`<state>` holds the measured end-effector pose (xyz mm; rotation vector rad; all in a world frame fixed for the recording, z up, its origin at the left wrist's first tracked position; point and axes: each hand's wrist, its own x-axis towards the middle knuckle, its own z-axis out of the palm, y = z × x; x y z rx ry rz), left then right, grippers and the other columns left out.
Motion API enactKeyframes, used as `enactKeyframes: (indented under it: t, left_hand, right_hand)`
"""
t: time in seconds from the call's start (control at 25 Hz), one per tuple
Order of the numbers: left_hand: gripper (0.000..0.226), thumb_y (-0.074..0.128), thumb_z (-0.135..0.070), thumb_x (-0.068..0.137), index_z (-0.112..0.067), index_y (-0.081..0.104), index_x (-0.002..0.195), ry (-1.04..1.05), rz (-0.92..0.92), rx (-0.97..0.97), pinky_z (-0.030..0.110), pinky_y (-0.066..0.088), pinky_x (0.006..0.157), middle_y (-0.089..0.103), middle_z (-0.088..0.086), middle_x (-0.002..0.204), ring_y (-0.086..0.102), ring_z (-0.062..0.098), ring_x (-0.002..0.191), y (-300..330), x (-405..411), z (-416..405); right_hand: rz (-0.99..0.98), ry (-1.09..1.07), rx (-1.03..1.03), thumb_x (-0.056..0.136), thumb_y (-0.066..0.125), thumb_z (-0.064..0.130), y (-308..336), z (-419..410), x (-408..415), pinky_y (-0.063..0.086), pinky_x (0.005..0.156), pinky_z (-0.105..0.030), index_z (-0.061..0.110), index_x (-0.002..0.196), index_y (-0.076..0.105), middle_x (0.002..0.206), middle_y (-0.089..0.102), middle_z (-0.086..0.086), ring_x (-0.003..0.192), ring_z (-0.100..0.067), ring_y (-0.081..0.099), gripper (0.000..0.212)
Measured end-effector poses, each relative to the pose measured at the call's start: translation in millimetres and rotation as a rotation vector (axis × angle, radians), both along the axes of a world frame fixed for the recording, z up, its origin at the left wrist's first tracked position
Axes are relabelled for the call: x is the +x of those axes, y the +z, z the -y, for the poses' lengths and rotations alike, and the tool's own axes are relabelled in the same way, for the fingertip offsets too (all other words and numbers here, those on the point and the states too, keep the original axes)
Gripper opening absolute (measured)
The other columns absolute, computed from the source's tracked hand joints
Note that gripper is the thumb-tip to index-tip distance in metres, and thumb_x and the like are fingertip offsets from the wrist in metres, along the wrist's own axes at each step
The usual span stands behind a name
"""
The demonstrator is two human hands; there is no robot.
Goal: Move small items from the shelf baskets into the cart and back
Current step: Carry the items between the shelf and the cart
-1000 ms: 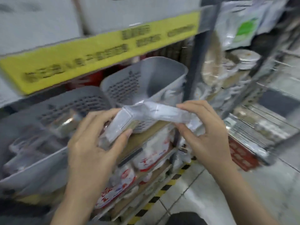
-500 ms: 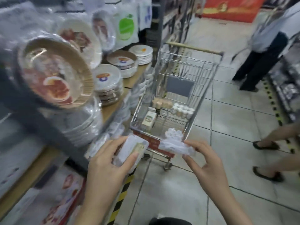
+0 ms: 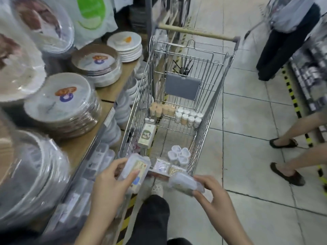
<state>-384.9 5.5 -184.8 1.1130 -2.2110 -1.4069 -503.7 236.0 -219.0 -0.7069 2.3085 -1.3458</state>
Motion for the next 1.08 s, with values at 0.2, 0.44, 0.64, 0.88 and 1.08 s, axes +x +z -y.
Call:
enactKeyframes:
  t: [0.2, 0.44, 0.64, 0.88, 1.08]
  left_hand:
    - [0.027, 0.072, -0.028, 0.081, -0.025, 0.065, 0.106, -0.08, 0.068, 0.083, 0.029, 0.054, 0.076, 0.069, -0.013, 0.093, 0.064, 0.006, 0.088, -41, -97, 66]
    - [0.032, 0.066, -0.011, 0.085, -0.014, 0.061, 0.117, -0.207, 0.196, 0.149, 0.014, 0.05, 0.069, 0.063, -0.016, 0.092, 0.06, -0.003, 0.085, -94, -180, 103]
    - [0.029, 0.067, -0.008, 0.083, -0.014, 0.062, 0.111, -0.236, 0.353, 0.161, 0.029, 0.055, 0.067, 0.067, -0.004, 0.099, 0.063, 0.008, 0.081, -144, -212, 117]
    - [0.022, 0.068, -0.014, 0.084, -0.021, 0.057, 0.102, -0.277, 0.484, 0.187, 0.042, 0.058, 0.067, 0.065, -0.005, 0.099, 0.067, 0.015, 0.079, -205, -240, 129]
    - [0.019, 0.068, -0.019, 0.085, -0.029, 0.056, 0.095, -0.382, 0.599, 0.173, 0.04, 0.059, 0.064, 0.065, -0.006, 0.103, 0.066, 0.018, 0.079, -257, -262, 132]
  right_hand:
    - [0.115, -0.199, 0.01, 0.085, 0.069, 0.008, -22, 46, -67, 0.045, 0.081, -0.012, 0.039, 0.103, 0.059, 0.103, 0.061, 0.019, 0.098, -0.002, 0.06, 0.037]
    - [0.227, -0.386, 0.029, 0.088, 0.063, 0.01, -48, 103, -146, 0.047, 0.07, -0.007, 0.027, 0.111, 0.058, 0.107, 0.062, 0.011, 0.096, 0.0, 0.058, 0.029]
    - [0.319, -0.441, 0.083, 0.09, 0.061, 0.008, -73, 123, -188, 0.045, 0.064, -0.003, 0.016, 0.119, 0.057, 0.112, 0.062, 0.002, 0.093, 0.003, 0.056, 0.031]
    - [0.401, -0.514, 0.118, 0.091, 0.059, 0.01, -114, 144, -208, 0.046, 0.061, -0.006, 0.016, 0.121, 0.055, 0.113, 0.06, 0.003, 0.096, -0.008, 0.059, 0.03]
    - [0.468, -0.588, 0.119, 0.09, 0.061, 0.01, -154, 154, -211, 0.049, 0.062, -0.015, 0.024, 0.107, 0.057, 0.107, 0.064, 0.001, 0.087, -0.007, 0.063, 0.022]
